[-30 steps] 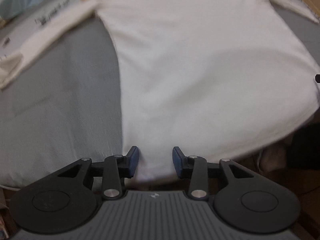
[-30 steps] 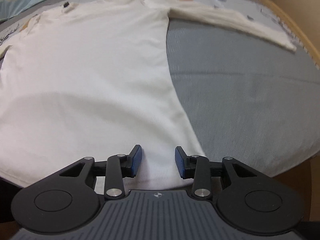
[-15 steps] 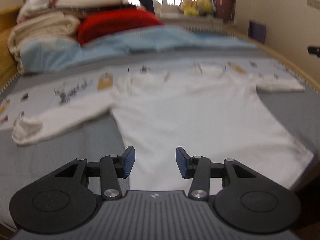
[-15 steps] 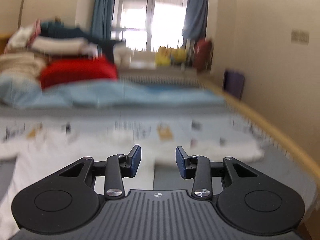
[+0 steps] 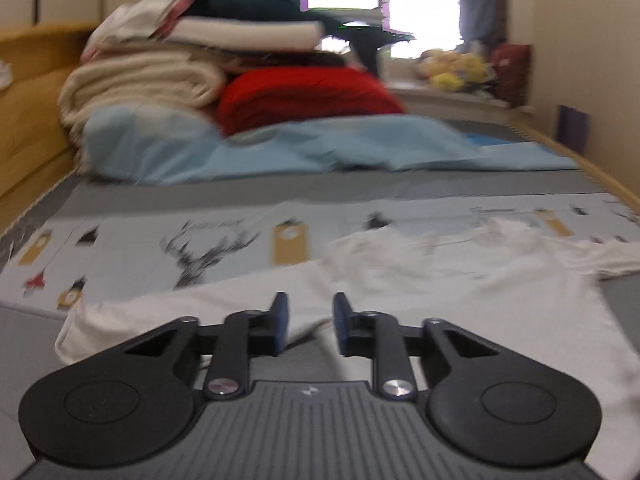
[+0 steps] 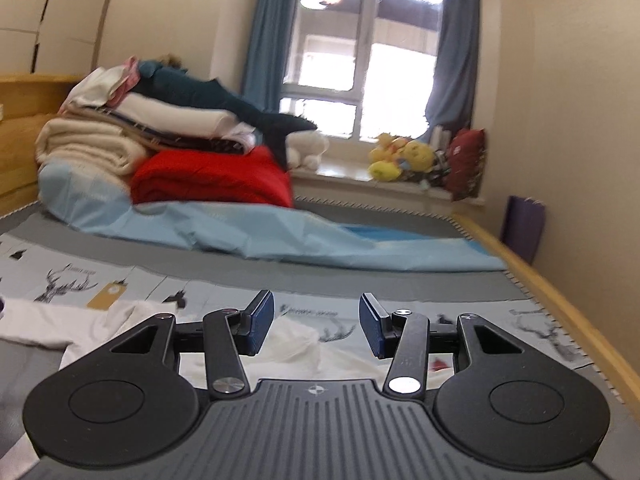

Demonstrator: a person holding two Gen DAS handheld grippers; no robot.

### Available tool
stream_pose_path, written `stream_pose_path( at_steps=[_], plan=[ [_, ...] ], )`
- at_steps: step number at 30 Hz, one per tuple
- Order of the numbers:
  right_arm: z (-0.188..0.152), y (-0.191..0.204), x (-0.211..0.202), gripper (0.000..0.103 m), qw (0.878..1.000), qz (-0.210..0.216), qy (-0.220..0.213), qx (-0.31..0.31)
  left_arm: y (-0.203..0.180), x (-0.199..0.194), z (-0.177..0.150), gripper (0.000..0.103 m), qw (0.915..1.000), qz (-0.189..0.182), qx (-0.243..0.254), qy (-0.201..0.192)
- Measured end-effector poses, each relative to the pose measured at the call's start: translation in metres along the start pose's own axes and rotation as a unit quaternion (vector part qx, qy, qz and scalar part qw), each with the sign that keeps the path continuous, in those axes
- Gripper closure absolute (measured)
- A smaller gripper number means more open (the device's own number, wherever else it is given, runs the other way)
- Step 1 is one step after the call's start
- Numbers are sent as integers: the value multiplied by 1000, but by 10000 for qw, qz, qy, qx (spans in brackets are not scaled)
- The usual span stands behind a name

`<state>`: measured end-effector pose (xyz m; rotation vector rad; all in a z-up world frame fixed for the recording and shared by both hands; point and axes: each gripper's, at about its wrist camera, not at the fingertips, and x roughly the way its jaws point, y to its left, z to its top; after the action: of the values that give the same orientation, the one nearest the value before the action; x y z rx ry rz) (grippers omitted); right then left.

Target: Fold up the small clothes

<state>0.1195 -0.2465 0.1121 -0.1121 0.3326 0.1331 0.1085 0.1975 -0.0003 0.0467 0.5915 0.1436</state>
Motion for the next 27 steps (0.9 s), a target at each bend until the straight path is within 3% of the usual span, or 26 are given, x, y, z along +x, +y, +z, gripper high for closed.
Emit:
stream_pose_path(
  at_steps=[1,2,4,6,8,13,16,17,21,24,27],
  plan=[
    [-2,9,4,65,10000,77,41,-21,9,13,-6,87,9998,112,-44,180],
    [-4,13,10,69,9998,181,90,-48,18,26,-8,98,9986,257,-23,460],
    [-9,25,23,79,9990,395,175,-136,42,40,-7,99,9975,437,-104,552],
    [-12,36,40,81,9976,618,238,-218,64,46,-6,98,9979,483,-188,395],
    [-14,49,57,81,9960,782,312,-299,89,49,-11,98,9961,802,-154,321],
    [-21,73,96,81,9926,950,661,-357,175,57,-28,97,9853,1456,-807,390],
    [-20,85,112,81,9904,1011,834,-430,219,66,-40,96,9784,1788,-917,476],
    [-18,89,115,81,9899,1058,849,-413,231,70,-43,91,9764,1893,-903,519],
    [-17,100,124,81,9867,1221,955,-483,261,83,-53,56,9716,2110,-910,570],
    [-18,106,128,81,9842,1292,1078,-544,269,100,-51,53,9740,1977,-924,604],
    [-20,107,131,80,9822,1361,1191,-513,269,122,-52,49,9797,1539,-1017,783]
  ],
)
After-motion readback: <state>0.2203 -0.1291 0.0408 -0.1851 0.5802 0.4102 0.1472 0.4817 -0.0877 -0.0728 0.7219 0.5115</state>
